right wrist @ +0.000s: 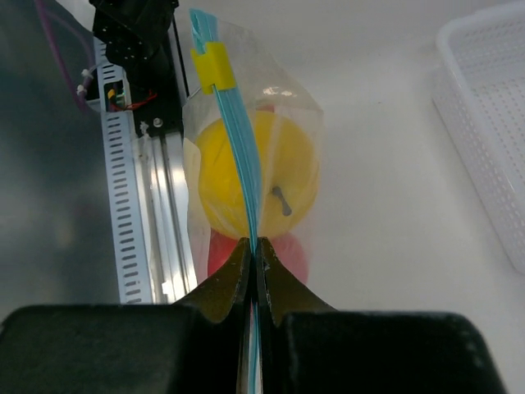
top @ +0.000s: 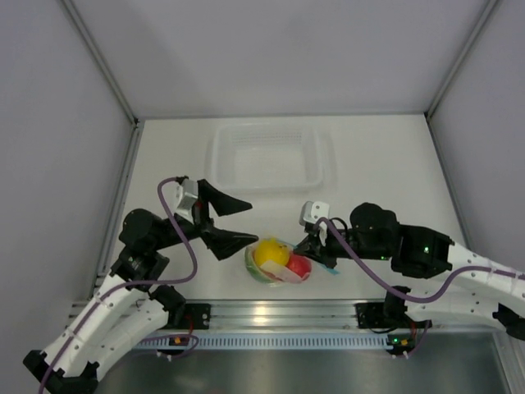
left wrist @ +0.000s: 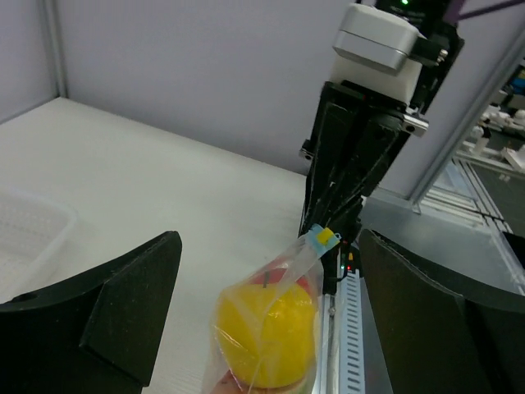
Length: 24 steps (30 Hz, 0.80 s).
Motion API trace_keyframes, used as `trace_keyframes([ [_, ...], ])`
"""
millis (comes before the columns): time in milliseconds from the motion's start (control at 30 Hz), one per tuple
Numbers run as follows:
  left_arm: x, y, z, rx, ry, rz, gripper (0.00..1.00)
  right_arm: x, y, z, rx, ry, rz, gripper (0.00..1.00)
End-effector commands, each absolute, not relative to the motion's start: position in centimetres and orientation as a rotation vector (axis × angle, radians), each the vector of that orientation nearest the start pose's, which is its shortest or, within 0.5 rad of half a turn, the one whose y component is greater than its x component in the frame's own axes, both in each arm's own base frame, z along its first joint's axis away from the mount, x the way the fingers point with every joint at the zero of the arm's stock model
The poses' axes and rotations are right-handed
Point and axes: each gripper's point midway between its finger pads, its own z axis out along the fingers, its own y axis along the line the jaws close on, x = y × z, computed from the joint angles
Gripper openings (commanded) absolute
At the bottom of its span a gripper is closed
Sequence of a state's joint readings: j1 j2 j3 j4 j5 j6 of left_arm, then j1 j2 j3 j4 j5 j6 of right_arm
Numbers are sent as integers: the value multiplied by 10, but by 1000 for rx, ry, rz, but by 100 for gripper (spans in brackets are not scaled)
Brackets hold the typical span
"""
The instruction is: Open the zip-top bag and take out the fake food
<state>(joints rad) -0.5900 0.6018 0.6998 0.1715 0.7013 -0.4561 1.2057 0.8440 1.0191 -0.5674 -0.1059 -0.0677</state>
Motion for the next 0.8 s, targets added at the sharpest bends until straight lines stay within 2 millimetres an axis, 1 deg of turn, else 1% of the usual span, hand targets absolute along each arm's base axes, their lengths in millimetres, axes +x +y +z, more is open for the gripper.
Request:
trace_keyframes([
  [0, 95, -245, 372, 1039, 1031, -1305, 94, 71, 270, 301, -1321, 1566, 921, 0],
  [100, 92, -252, 369, 1087, 1011, -1317, 91, 62, 270, 307, -1352, 1534, 965, 0],
  [133, 86, -255, 367, 1128, 986, -1331, 90, 62, 269, 308, -1351, 1531, 968, 0],
  [167, 84, -259, 366, 1153, 980, -1343, 85, 60, 271, 309, -1359, 1529, 977, 0],
  [267, 78, -268, 360, 1211, 973, -1384, 76, 60, 271, 314, -1353, 1518, 987, 0],
  [333, 76, -272, 355, 1240, 981, -1411, 71, 60, 271, 318, -1347, 1516, 990, 0],
  [367, 75, -273, 353, 1249, 981, -1420, 66, 60, 271, 320, -1345, 1512, 991, 0],
  [433, 71, -274, 351, 1265, 978, -1433, 63, 60, 271, 323, -1337, 1508, 994, 0],
  [467, 71, -275, 348, 1264, 984, -1434, 54, 60, 271, 325, -1336, 1505, 995, 0],
  [600, 68, -275, 348, 1259, 976, -1431, 38, 62, 271, 324, -1332, 1518, 980, 0],
  [633, 68, -275, 348, 1255, 975, -1430, 37, 64, 272, 322, -1330, 1524, 973, 0],
  [700, 69, -274, 351, 1242, 975, -1425, 40, 64, 273, 320, -1333, 1532, 969, 0],
  [767, 69, -274, 352, 1232, 978, -1423, 48, 66, 274, 318, -1333, 1540, 963, 0],
])
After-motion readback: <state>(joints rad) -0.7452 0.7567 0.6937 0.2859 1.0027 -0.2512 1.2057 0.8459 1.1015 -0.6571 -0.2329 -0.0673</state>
